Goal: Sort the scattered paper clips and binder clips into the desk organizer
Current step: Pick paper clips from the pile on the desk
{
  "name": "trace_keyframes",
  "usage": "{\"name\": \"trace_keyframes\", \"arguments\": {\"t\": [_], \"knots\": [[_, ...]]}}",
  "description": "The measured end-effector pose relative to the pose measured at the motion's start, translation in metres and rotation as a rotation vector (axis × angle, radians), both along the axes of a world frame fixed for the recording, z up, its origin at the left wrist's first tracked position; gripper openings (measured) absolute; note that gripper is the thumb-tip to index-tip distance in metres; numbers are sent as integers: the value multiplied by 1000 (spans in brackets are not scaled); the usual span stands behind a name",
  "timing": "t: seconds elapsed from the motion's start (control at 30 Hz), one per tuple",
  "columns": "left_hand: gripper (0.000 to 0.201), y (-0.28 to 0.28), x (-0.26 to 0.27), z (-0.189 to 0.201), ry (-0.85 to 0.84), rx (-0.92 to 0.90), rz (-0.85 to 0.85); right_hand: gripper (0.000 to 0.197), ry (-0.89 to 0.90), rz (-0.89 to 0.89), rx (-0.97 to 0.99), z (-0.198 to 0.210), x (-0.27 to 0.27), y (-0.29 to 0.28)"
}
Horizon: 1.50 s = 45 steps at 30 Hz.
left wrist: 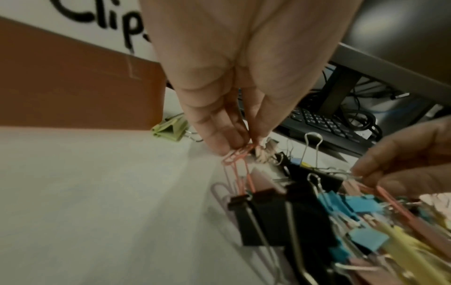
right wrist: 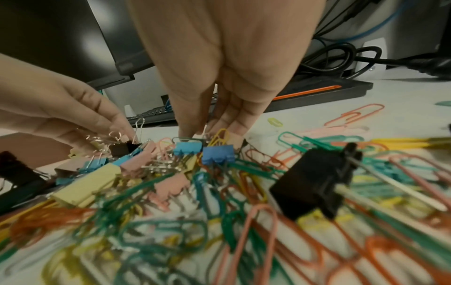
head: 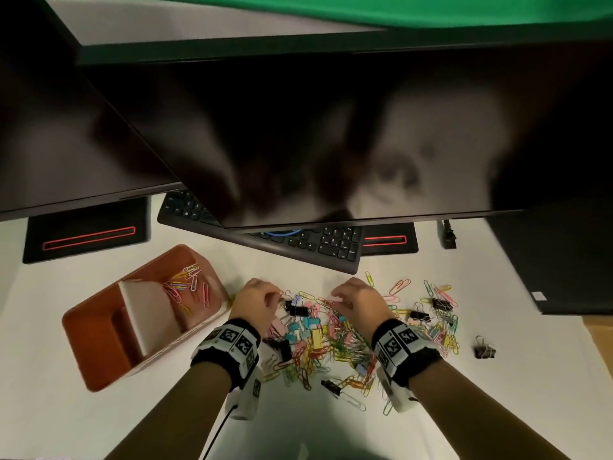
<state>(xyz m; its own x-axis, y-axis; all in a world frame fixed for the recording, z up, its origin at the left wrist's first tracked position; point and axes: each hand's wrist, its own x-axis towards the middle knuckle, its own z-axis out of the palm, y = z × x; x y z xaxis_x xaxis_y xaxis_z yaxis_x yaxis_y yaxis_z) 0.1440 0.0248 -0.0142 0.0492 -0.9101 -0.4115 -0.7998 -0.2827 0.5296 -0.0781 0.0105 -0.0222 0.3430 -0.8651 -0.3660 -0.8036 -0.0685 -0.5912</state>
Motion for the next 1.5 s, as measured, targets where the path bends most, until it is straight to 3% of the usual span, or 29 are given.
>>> {"name": "trace_keyframes", "arguments": {"t": [0.17, 0.27, 0.53, 0.83, 0.97, 1.07, 1.17, 1.5], "knots": [[17, -9, -1, -7, -59, 61, 59, 30, 82, 49, 89, 0, 6, -5], [6, -10, 1, -7, -25, 109, 88, 29, 110, 49, 95, -2, 9, -3], [20, -11, 0, -6, -20, 135, 90, 17, 96, 25, 130, 0, 20, -12], [16, -16, -4, 3, -164, 118, -140, 24, 59, -31, 82, 4, 20, -9], [13, -15, 1, 4, -81, 56, -109, 26, -20, -11, 53, 6, 28, -12], [12, -12, 7, 14, 47, -67, -62, 26, 16, 69, 79, 5, 35, -13], [13, 0, 19, 26, 106, -127, -121, 30, 16, 79, 95, 3, 37, -11], [40, 46, 29, 3, -16, 150, -282, 25, 76, 100, 92, -1, 39, -11]]}}
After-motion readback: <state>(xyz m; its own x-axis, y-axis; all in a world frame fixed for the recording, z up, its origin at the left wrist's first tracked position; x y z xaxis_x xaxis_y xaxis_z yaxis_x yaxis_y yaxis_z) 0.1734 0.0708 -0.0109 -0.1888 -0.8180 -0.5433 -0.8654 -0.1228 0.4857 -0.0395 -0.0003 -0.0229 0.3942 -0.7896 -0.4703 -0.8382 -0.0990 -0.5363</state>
